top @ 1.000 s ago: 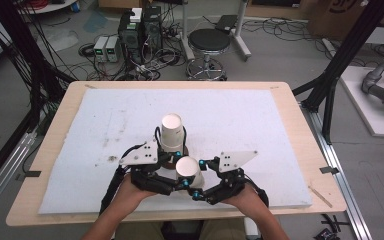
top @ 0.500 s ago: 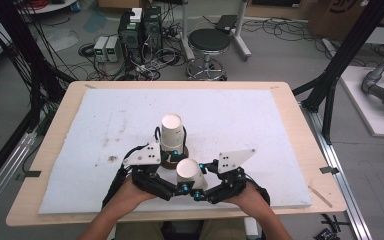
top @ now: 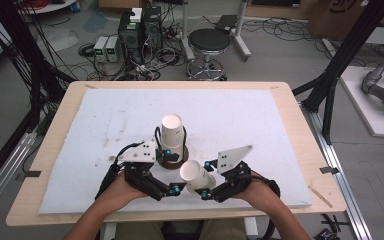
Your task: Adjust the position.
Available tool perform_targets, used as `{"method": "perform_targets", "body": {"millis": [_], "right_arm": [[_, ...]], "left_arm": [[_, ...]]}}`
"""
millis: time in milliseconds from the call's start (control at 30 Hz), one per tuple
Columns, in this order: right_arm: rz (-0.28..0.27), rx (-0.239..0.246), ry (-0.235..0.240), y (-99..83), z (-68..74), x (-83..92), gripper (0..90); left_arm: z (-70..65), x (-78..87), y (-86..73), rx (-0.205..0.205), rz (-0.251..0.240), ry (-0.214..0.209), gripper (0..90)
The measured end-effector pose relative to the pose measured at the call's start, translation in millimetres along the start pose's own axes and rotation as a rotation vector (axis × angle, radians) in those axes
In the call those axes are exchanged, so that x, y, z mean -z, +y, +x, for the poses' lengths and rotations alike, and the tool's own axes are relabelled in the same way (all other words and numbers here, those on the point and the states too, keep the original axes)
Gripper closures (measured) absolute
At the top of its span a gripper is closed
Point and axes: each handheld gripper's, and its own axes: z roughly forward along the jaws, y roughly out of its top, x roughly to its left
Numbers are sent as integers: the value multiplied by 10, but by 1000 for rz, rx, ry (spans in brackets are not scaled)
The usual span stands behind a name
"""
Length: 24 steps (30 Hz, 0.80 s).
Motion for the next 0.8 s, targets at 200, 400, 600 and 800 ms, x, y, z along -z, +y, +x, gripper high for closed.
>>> {"method": "perform_targets", "body": {"millis": [200,400,600,800], "right_arm": [[62,46,7,126,-9,-17,358],[145,101,16,251,11,-77,358],[233,146,27,374,38,-126,358],[309,169,49,452,53,-148,358]], "left_arm": [[-9,-1,7,-17,32,-3,139],[-15,-26,39,-36,70,-17,144],[-28,-77,49,-56,108,-38,178],[-27,-117,39,-69,150,-63,208]]}}
